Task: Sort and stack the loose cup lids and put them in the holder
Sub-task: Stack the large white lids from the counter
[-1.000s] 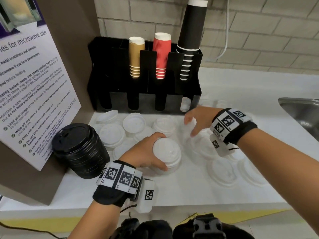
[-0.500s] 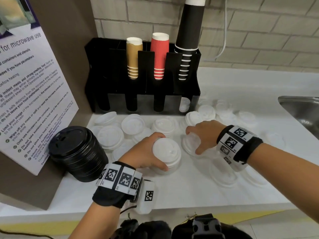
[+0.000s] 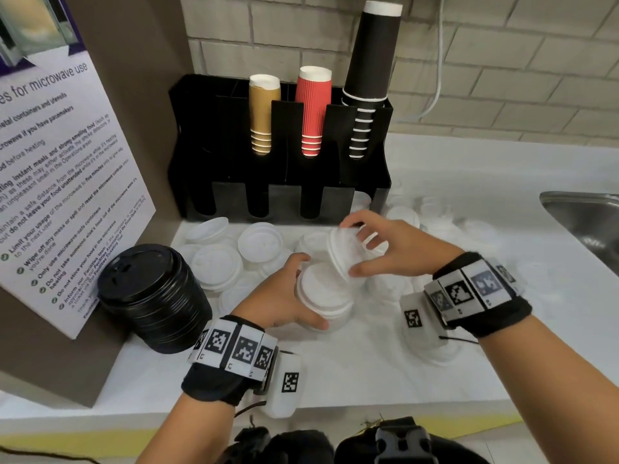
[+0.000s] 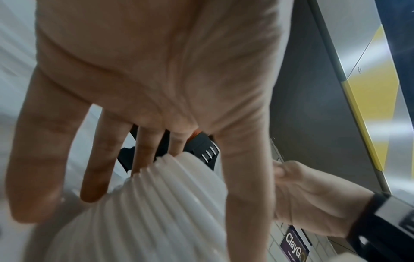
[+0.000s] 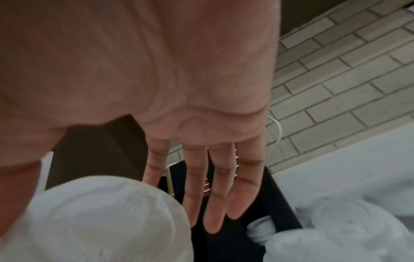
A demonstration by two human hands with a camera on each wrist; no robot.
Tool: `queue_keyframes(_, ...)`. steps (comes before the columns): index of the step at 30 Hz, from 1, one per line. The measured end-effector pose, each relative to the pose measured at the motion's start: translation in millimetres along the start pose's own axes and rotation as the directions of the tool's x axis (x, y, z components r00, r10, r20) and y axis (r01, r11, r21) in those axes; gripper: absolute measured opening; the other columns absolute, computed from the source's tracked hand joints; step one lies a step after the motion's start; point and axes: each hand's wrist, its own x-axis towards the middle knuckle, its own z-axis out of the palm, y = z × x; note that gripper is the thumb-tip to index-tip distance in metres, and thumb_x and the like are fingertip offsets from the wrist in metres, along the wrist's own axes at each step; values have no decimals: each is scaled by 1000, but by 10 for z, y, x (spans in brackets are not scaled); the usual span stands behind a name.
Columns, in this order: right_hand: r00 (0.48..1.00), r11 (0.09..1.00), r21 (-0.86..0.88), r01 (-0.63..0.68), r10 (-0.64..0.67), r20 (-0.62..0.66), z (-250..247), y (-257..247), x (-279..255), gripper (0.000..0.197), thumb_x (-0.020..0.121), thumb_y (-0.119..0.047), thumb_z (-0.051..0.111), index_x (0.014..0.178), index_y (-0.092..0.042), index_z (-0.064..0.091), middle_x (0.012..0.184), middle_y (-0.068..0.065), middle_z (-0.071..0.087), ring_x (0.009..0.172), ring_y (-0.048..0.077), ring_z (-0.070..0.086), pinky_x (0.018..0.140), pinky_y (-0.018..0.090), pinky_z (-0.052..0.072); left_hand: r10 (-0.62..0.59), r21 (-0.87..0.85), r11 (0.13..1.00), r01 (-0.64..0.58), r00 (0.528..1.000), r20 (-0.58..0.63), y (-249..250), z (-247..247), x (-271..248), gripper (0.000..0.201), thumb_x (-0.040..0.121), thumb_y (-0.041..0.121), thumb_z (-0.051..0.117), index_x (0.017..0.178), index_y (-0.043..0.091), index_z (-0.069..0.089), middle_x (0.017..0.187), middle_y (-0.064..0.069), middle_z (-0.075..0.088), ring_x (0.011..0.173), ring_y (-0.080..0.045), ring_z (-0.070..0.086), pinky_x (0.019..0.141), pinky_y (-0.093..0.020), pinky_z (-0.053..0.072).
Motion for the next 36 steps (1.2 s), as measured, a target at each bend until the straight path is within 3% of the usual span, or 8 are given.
queue_keyframes(9,998,999,-35,20,-22,-63,508,-35,-148,58,70,-32,82,122,-36,58,115,-6,52,105,5,48,81,5,35,19,-58,998,-22,999,-49,-70,33,9,85,54,18,93,125,30,46,113,14,60,105,-12,59,95,-37,50)
queue_keyframes(15,996,994,-106,20,-30,-88,612,-159,-108,57,67,-31,82,120,-34,61,114,-1,50,109,14,49,98,29,42,42,-42,998,-44,998,-50,-76,35,17,81,55,20,92,121,31,46,109,15,60,102,-10,59,90,-31,50)
queue_keyframes(21,999,998,-59,5,-8,-41,631,-73,-123,60,64,-32,85,117,-38,57,116,-7,48,106,9,49,80,12,37,68,-54,996,-70,997,-34,-67,28,-8,94,57,26,92,133,37,39,115,18,54,108,-12,57,95,-31,48)
queue_keyframes(25,987,988,157,-1,26,-156,406,3,67,29,81,-35,73,106,-38,59,115,-9,59,103,10,56,82,12,47,97,-21,995,-98,994,-43,-52,16,1,84,57,24,92,122,42,43,112,21,58,106,-9,57,97,-35,48)
queue_keyframes(27,987,997,53,-55,62,-151,269,68,317,28,89,-27,65,117,-27,61,121,-1,60,108,16,57,97,29,47,94,-2,996,-94,995,-29,-49,10,0,86,56,24,92,125,40,44,112,23,56,107,-9,55,96,-32,47)
queue_keyframes(30,988,981,-170,-95,114,106,213,78,721,52,85,-24,71,133,-25,51,133,3,52,122,20,49,107,38,40,88,-6,996,-88,996,-1,-63,-1,-14,87,55,24,93,124,42,42,109,26,52,104,-2,52,88,-24,45)
queue_keyframes(33,948,925,-365,-105,203,243,321,18,1005,82,70,-33,82,140,-33,39,143,2,42,131,23,41,108,44,37,86,-17,996,-86,996,10,-78,-25,-22,85,55,23,93,118,46,42,107,27,53,101,4,51,83,-20,43)
queue_keyframes(36,945,817,-575,-41,218,243,453,5,1127,84,66,-42,82,136,-37,37,131,5,43,119,30,49,101,44,44,81,-21,997,-80,997,10,-85,-23,-30,83,55,21,93,120,41,46,111,23,55,106,-6,54,93,-30,47)
